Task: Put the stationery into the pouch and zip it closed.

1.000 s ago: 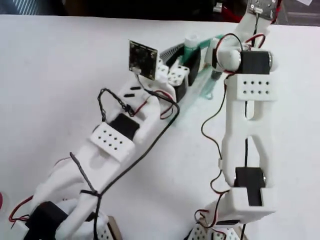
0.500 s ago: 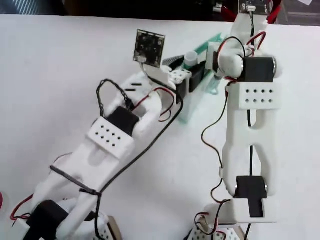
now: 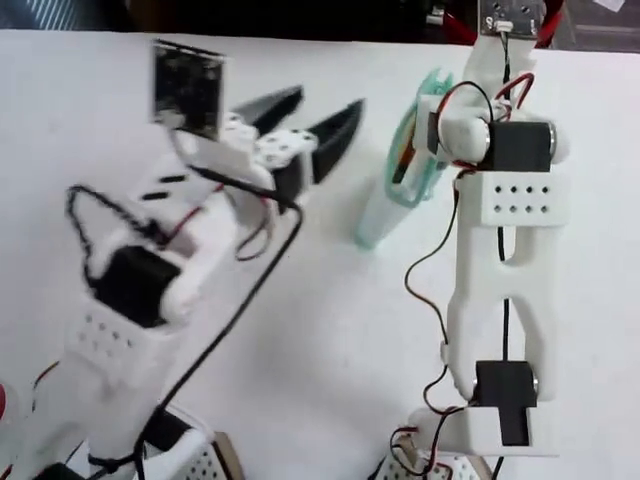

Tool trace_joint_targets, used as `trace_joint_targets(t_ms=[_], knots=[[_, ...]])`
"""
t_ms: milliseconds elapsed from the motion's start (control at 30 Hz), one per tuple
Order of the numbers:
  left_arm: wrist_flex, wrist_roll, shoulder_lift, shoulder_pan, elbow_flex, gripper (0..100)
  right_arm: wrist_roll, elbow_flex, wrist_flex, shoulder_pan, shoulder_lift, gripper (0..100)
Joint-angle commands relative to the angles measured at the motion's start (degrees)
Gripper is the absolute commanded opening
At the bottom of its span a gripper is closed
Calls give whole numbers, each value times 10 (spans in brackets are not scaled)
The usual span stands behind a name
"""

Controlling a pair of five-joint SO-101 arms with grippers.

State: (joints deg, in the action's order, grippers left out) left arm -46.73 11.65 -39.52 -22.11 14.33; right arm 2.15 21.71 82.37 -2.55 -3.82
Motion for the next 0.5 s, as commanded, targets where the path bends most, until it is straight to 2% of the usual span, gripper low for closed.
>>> trace_joint_targets(t_ms=[0, 100, 200, 367, 467], knots=[[-39, -10, -27, 24, 16, 234, -4, 4, 15, -7, -19, 22], [-26, -11, -31, -14, 119, 234, 4, 11, 15, -8, -21, 22], [19, -8, -36, -51, 207, 234, 55, 45, 15, -7, -23, 22], [166, -7, -74, -130, 333, 229, 93, 74, 16, -4, -21, 22], [216, -11, -124, -156, 387, 229, 110, 71, 16, -2, -8, 22]])
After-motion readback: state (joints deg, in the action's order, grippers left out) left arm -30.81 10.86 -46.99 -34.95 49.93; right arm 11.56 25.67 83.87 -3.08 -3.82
